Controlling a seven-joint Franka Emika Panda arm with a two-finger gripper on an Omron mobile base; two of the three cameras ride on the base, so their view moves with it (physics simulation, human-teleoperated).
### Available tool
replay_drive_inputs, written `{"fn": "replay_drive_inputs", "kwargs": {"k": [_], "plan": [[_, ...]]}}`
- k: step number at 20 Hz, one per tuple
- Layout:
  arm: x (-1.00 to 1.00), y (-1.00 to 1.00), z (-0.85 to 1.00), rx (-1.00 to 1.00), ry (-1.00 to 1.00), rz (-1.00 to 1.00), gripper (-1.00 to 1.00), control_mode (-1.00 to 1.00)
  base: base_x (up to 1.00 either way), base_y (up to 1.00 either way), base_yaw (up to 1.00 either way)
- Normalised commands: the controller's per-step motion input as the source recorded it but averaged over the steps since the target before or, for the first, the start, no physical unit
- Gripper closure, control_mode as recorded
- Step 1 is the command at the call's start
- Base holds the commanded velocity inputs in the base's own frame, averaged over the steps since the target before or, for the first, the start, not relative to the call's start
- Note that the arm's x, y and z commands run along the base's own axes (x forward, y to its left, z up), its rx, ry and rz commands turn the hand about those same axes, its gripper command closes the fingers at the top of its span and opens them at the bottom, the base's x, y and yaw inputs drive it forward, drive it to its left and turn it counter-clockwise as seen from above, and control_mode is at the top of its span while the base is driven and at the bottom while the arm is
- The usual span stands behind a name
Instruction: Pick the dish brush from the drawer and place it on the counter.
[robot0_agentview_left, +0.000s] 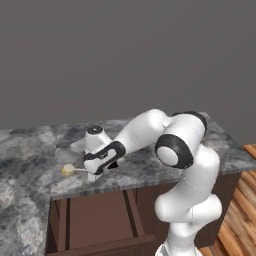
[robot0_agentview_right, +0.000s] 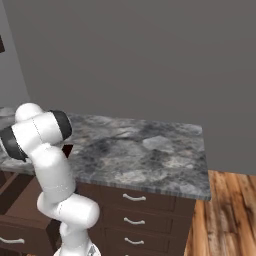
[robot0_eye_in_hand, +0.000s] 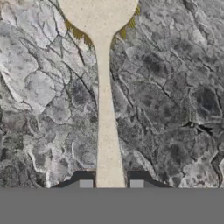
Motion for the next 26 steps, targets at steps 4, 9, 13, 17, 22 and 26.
{"fn": "replay_drive_inputs", "kwargs": {"k": [4, 9, 13, 17, 22, 26], "plan": [[0.34, 0.25, -0.98, -0.07, 0.03, 0.00, -1.00, -1.00, 0.00, 0.00, 0.00], [-0.08, 0.02, -0.10, -0.03, -0.12, 0.00, -1.00, -1.00, 0.00, 0.00, 0.00], [-0.52, -0.35, 1.00, 0.07, -0.40, 0.02, -1.00, -1.00, 0.00, 0.00, 0.00], [-0.74, -0.84, 1.00, 0.15, -0.33, 0.04, -1.00, -1.00, 0.00, 0.00, 0.00], [-0.70, -1.00, 0.68, 0.19, -0.35, -0.01, -1.00, -1.00, 0.00, 0.00, 0.00], [-0.55, -0.99, 0.25, 0.19, -0.51, -0.05, -1.00, -1.00, 0.00, 0.00, 0.00]]}}
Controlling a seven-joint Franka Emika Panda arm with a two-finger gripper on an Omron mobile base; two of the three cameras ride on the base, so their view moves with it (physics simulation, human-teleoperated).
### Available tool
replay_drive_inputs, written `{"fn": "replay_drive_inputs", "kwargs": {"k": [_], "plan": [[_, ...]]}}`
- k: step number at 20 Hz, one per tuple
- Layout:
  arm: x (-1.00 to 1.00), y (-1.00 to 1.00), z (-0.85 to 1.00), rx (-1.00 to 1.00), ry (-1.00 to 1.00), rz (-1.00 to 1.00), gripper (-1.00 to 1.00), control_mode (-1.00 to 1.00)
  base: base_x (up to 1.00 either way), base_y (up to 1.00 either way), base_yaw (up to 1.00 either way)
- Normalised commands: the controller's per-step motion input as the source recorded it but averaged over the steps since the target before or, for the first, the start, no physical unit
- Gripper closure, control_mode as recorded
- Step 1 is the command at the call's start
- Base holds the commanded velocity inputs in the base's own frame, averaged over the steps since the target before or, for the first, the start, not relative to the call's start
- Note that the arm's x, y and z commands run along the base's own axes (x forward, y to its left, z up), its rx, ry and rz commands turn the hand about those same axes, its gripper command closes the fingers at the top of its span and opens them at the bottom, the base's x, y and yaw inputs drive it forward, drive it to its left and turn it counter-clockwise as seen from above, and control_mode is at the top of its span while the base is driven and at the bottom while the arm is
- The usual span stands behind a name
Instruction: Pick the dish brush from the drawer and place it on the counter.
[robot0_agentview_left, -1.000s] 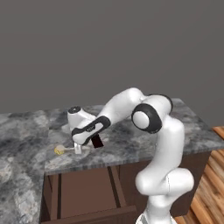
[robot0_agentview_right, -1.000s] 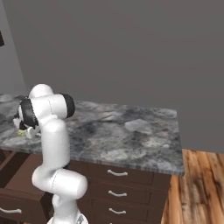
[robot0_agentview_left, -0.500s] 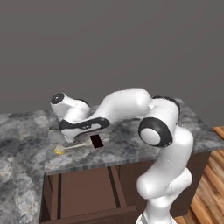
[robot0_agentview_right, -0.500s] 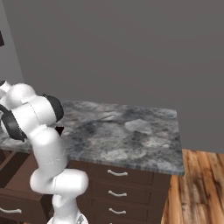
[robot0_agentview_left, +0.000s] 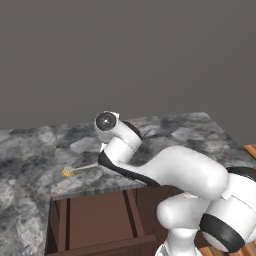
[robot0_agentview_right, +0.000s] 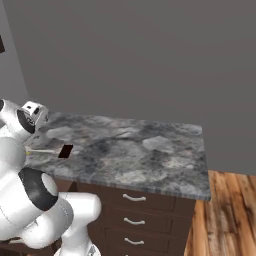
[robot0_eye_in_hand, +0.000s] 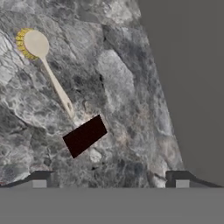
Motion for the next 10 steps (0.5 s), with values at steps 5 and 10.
{"fn": "replay_drive_inputs", "kwargs": {"k": [5, 10], "plan": [[-0.73, -0.85, 0.03, 0.19, -0.39, -0.15, -1.00, -1.00, 0.00, 0.00, 0.00], [-0.99, -0.98, -0.01, 0.32, -0.15, -0.14, -1.00, -1.00, 0.00, 0.00, 0.00]]}}
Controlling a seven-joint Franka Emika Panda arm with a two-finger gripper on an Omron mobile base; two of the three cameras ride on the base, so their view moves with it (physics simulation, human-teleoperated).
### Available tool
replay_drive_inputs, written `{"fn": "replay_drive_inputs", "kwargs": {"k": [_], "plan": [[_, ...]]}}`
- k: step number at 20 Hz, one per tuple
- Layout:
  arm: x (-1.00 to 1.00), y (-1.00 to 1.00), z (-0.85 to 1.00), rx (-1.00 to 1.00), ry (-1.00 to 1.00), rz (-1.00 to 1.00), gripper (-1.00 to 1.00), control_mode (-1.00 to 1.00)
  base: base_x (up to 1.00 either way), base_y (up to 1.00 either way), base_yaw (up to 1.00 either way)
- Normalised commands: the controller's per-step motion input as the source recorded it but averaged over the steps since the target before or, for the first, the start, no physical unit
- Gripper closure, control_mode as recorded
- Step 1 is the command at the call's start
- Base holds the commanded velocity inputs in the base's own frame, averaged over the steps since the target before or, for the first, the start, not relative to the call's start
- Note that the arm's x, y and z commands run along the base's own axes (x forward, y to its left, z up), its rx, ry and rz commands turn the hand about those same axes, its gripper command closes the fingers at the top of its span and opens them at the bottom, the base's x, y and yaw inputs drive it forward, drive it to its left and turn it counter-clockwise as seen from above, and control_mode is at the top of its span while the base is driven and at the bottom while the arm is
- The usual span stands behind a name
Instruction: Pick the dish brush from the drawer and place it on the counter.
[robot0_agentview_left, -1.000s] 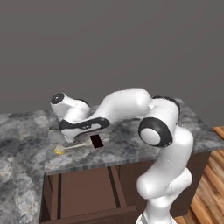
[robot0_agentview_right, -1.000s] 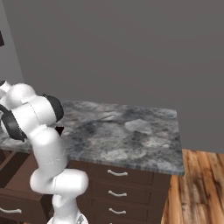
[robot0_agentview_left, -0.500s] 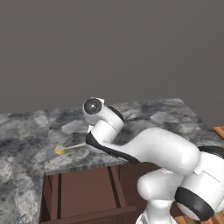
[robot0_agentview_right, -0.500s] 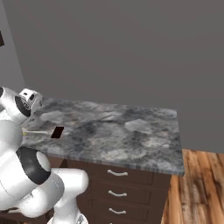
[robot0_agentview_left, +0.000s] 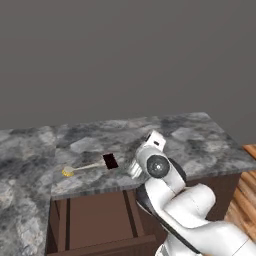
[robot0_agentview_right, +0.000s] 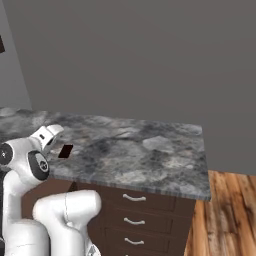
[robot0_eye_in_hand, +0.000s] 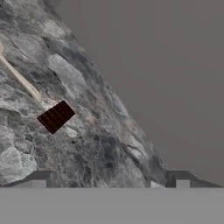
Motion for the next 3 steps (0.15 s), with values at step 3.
{"fn": "replay_drive_inputs", "kwargs": {"k": [3], "plan": [[-0.56, -1.00, -0.04, 0.33, 0.00, -0.15, -1.00, -1.00, 0.00, 0.00, 0.00]]}}
